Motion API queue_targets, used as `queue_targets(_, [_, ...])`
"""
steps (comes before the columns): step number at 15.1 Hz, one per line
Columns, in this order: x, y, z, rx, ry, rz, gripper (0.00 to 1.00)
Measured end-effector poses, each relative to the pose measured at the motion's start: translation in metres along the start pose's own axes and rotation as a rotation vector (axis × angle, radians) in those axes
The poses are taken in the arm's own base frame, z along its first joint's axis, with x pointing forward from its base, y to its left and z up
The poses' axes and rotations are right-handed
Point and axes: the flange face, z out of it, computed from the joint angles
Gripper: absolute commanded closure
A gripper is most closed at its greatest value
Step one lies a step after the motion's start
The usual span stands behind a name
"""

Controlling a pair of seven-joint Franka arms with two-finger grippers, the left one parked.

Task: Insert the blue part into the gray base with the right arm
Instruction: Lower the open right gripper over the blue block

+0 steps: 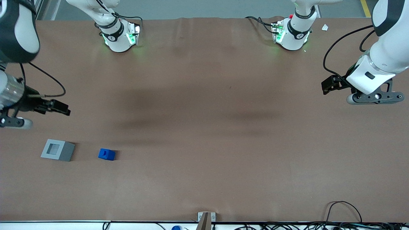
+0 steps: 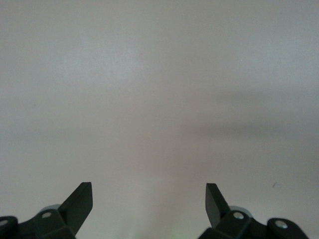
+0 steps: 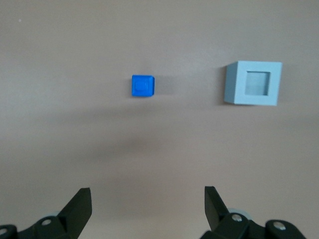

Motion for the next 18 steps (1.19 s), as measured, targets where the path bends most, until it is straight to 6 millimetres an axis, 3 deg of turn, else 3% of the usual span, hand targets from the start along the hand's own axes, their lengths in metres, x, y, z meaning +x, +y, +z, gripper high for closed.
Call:
queue_targets(6, [0.051,-0.014,0.125,0.012,-0.008,0.018,0.0])
queue_targets(8, [0.061,-0.017,0.167,0.015,-0.017,0.05,0.0])
queue_targets(10, [0.064,-0.036,0.199,0.014,-0.031,0.085,0.0])
queue_targets(12, [0.067,-0.063,0.22,0.019,-0.009,0.096,0.0])
queue_targets(14, [0.072,-0.074,0.236,0.023,0.024,0.097,0.0])
queue_targets(18, [0.081,-0.051,0.255,-0.016,0.047,0.102,0.0])
